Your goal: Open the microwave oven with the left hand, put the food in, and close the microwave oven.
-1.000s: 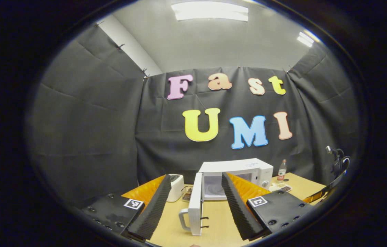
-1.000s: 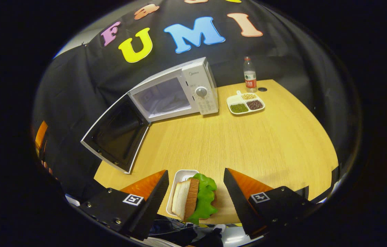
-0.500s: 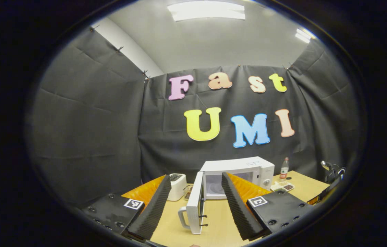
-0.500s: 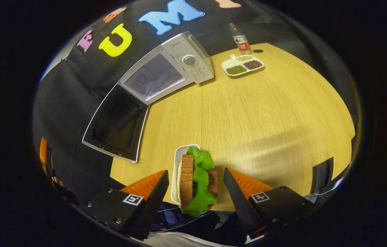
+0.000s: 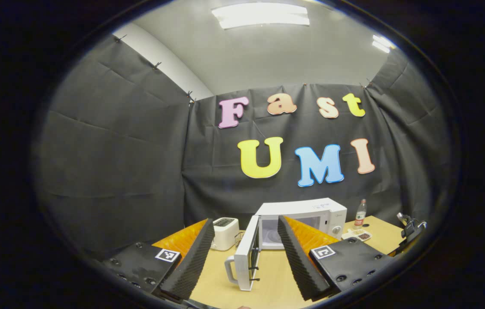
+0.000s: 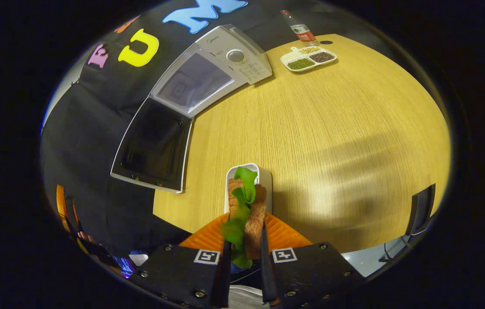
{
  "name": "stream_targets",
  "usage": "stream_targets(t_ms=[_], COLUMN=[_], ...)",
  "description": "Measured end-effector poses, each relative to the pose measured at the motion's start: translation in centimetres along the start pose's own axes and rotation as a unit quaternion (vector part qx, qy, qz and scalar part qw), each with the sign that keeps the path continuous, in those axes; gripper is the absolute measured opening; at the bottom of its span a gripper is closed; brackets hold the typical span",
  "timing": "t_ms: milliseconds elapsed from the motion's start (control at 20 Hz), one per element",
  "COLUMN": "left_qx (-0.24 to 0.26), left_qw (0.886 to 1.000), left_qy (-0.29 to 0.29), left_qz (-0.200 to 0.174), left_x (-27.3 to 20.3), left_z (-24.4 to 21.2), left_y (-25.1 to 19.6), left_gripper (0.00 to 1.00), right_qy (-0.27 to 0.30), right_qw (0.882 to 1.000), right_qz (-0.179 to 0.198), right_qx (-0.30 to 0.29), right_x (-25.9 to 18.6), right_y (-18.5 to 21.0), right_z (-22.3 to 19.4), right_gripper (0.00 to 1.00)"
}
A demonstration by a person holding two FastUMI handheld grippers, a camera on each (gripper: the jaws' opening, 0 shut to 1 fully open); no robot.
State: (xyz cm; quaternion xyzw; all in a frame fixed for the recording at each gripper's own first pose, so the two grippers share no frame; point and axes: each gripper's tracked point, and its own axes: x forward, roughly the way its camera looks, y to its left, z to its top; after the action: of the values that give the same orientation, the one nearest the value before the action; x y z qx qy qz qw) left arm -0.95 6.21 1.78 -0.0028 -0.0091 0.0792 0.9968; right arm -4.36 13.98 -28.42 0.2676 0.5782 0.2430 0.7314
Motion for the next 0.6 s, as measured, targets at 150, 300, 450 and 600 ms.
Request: stream_targets(t_ms=[150,300,450,600], left_qx=[0.001,-0.009,-0.013,-0.012], left_qw=[1.0,1.0,1.0,1.0], left_qy=[-0.003,-0.006,-0.005,-0.004], left_qz=[0.001,-0.004,-0.012,-0.022], left_x=[0.2,0.9,2.1,3.9], left_z=[0.1,0.1,-0.6,-1.0], left_y=[0.3,0.1,0.1,0.4], left_gripper=[0.9,0.99,0.99,0.99], right_qy=[-0.005,-0.024,-0.039,-0.068], right_qw=[1.0,0.999,0.998,0.996], right_qz=[0.006,0.022,0.036,0.039], right_qx=[-0.019,-0.015,-0.021,-0.033], right_x=[-0.8,-1.7,-2.1,-1.9], right_y=[0.8,2.4,4.2,6.2], right_z=[0.5,1.8,3.3,5.4], right_gripper=[0.3,0.3,0.3,0.29])
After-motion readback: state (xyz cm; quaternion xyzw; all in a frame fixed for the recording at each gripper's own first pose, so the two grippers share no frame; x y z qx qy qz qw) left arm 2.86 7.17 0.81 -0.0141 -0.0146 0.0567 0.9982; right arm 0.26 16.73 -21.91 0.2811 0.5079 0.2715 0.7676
